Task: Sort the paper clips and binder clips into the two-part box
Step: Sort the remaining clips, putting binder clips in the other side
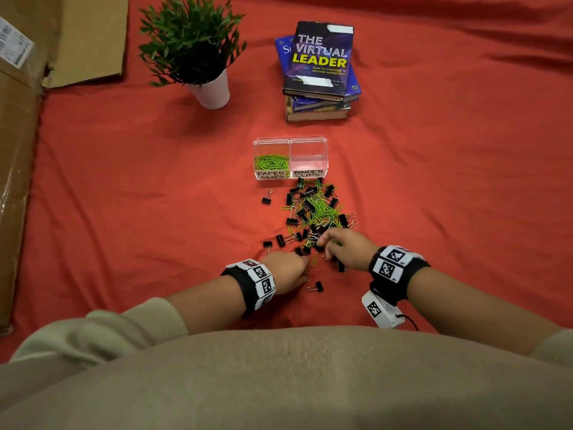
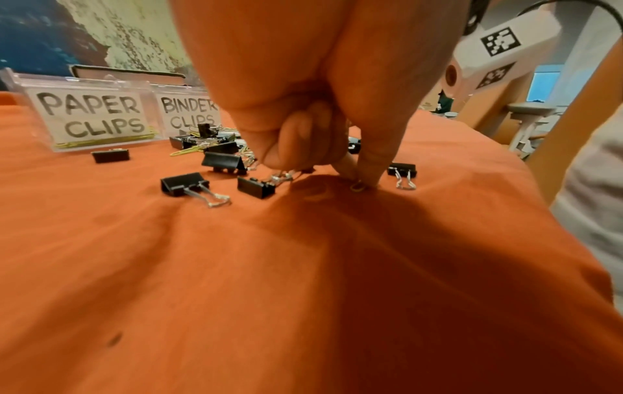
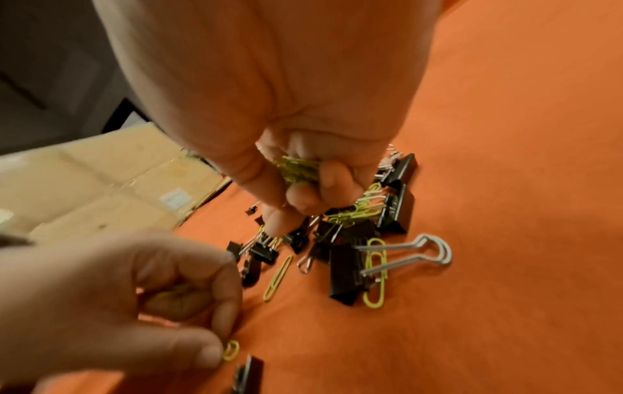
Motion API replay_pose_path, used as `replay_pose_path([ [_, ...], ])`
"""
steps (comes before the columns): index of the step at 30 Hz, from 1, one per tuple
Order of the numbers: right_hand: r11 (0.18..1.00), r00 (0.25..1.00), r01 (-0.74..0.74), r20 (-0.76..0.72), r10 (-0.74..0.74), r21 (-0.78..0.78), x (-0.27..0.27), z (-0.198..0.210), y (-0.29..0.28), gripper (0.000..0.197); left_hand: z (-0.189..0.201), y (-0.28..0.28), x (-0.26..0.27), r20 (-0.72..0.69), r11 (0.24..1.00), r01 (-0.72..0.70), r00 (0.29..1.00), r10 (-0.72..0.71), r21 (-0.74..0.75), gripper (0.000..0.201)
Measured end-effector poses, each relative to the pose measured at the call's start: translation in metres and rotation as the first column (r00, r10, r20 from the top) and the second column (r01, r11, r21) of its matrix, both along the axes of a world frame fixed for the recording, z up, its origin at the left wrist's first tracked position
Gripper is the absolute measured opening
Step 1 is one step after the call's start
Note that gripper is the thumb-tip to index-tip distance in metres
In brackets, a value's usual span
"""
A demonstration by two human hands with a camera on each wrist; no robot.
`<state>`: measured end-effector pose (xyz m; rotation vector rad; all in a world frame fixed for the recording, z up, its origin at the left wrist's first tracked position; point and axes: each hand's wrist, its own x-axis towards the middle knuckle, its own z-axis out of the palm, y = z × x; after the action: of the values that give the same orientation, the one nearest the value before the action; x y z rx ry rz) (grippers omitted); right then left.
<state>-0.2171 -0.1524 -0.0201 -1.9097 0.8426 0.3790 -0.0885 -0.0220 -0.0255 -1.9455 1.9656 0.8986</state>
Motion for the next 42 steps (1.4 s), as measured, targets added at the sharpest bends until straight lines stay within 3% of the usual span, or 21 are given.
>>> replay_pose_path([
  [3,0.977,0.983,-0.183,-0.053,0.179,-0.107,0.006,-0.001,0.006,0.022,0.000,0.002,-0.002,0.013,1.000,-0.009,1.000,0.010,-0.008,0.031],
  [6,0.883,0.918,-0.396,-0.113,0.380,-0.253,0.010,-0.004,0.013,0.017,-0.001,0.004,-0.002,0.024,1.000,-0.006,1.000,0.005,0.013,0.029],
  [13,0.746,0.831,-0.556,-0.267,0.488,-0.367,0.014,-0.009,0.018,0.015,-0.002,0.012,0.007,0.010,1.000,-0.013,1.000,0.013,0.013,0.030],
  [18,0.749,0.811,-0.577,-0.335,0.480,-0.325,0.014,-0.010,0.023,0.011,-0.003,0.012,0.007,-0.003,1.000,-0.001,1.000,0.001,0.019,0.026],
  [20,0.778,0.826,-0.554,-0.311,0.469,-0.298,0.013,-0.008,0.024,0.002,-0.004,0.011,0.008,-0.026,0.999,-0.011,1.000,0.011,0.033,0.025],
  [22,0.858,0.884,-0.453,-0.242,0.399,-0.243,0.011,-0.007,0.023,0.007,-0.002,0.009,0.012,-0.087,0.997,-0.071,0.993,0.074,0.034,0.023],
  [25,0.995,0.985,-0.093,-0.145,0.089,-0.024,0.009,-0.005,0.011,0.013,0.009,-0.004,0.029,-0.286,0.960,-0.279,0.918,0.275,0.026,0.007],
  [28,0.962,0.982,0.170,-0.112,-0.149,0.212,0.010,0.004,-0.007,0.013,0.028,-0.034,0.058,-0.411,0.875,-0.485,0.798,0.440,-0.004,0.009],
  [32,0.884,0.957,0.289,-0.074,-0.282,0.367,0.019,0.022,-0.031,0.014,0.046,-0.086,0.103,-0.350,0.816,-0.568,0.789,0.505,-0.106,0.007],
  [35,0.913,0.963,0.269,-0.091,-0.254,0.305,0.032,0.031,-0.046,0.018,0.045,-0.120,0.131,-0.227,0.821,-0.553,0.825,0.517,-0.140,0.014],
  [39,0.978,0.982,0.179,-0.074,-0.171,0.109,0.063,0.053,-0.061,0.017,0.038,-0.142,0.142,-0.045,0.888,-0.438,0.899,0.436,-0.140,0.022],
  [42,0.991,0.991,0.134,-0.022,-0.134,0.016,0.093,0.071,-0.075,0.019,0.023,-0.143,0.142,-0.028,0.918,-0.364,0.931,0.364,-0.156,0.021],
])
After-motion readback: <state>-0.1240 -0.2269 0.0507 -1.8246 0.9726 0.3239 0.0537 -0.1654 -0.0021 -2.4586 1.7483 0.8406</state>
